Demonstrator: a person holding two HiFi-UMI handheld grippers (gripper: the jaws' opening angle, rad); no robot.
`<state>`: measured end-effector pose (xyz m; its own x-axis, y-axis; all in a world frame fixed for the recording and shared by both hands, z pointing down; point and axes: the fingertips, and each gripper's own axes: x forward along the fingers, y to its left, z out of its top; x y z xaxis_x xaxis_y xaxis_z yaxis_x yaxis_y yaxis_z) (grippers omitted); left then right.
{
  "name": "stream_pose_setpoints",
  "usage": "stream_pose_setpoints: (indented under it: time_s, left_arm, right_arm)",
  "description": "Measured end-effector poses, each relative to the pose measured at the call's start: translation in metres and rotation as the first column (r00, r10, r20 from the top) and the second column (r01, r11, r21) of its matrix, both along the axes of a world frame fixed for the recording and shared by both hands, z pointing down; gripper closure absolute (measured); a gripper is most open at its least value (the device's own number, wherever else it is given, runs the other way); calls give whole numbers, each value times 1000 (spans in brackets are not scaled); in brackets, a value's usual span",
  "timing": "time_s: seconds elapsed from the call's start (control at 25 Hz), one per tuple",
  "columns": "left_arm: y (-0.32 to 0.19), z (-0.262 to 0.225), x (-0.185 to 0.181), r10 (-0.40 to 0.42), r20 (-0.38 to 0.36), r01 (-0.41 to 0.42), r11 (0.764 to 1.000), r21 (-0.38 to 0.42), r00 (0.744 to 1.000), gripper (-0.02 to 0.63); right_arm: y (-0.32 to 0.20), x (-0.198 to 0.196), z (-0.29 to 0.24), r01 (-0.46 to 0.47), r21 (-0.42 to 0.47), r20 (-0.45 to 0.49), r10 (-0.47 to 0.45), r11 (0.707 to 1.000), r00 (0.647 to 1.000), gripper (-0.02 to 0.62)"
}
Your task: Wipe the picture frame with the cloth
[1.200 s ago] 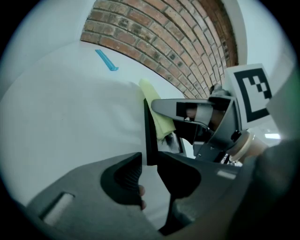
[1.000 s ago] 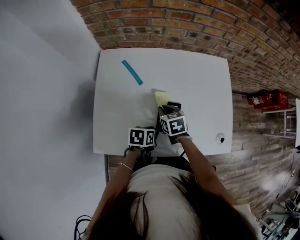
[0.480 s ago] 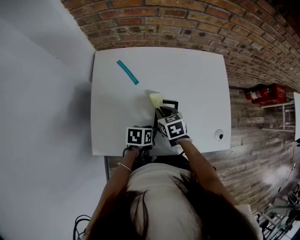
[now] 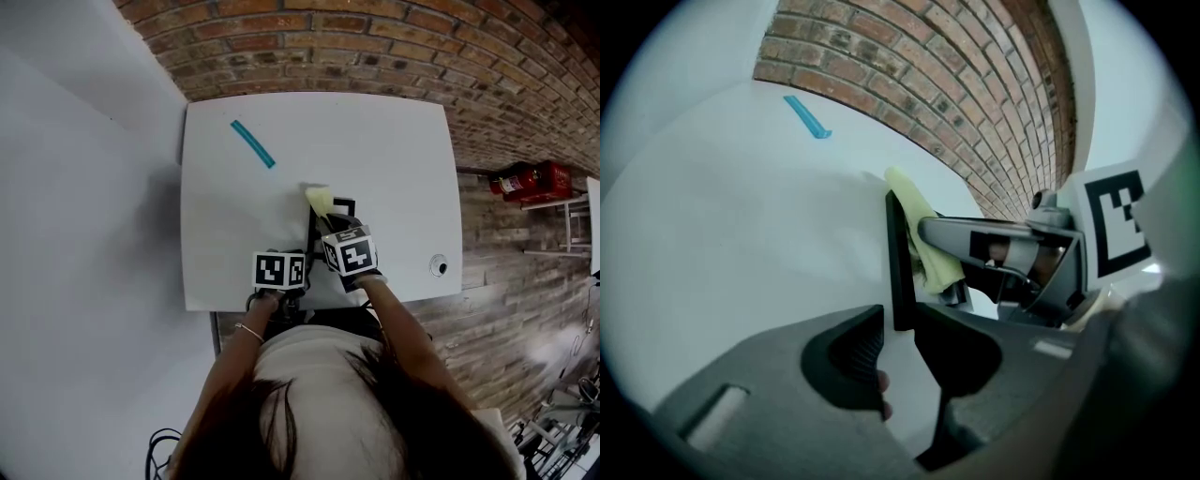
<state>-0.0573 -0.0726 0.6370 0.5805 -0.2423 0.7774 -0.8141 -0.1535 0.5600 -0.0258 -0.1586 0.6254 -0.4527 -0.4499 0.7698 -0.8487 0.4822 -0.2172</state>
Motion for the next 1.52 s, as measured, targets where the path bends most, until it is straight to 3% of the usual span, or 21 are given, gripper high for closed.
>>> stream_pose_setpoints:
  time_s: [0.72, 0.96, 1.28, 1.52]
  left_arm:
    - [0, 0, 0, -6, 9, 6, 1000, 8, 1000, 500]
    - [0, -1, 0, -11, 15, 11, 1000, 12, 1000, 500]
    - [1, 0, 1, -18, 15, 18, 1000, 11, 1000, 499]
    - [0, -1, 0, -30, 15, 30, 999, 12, 999, 499]
  right_arm:
    - [3, 48, -5, -138, 16, -24, 139, 990, 990, 557]
    - [9, 26, -20, -89, 40, 28, 88, 995, 996, 558]
    - [39, -10, -12, 57, 6, 25, -58, 998, 998, 558]
    - [42, -2, -2, 44, -18, 2, -44, 999, 999, 557]
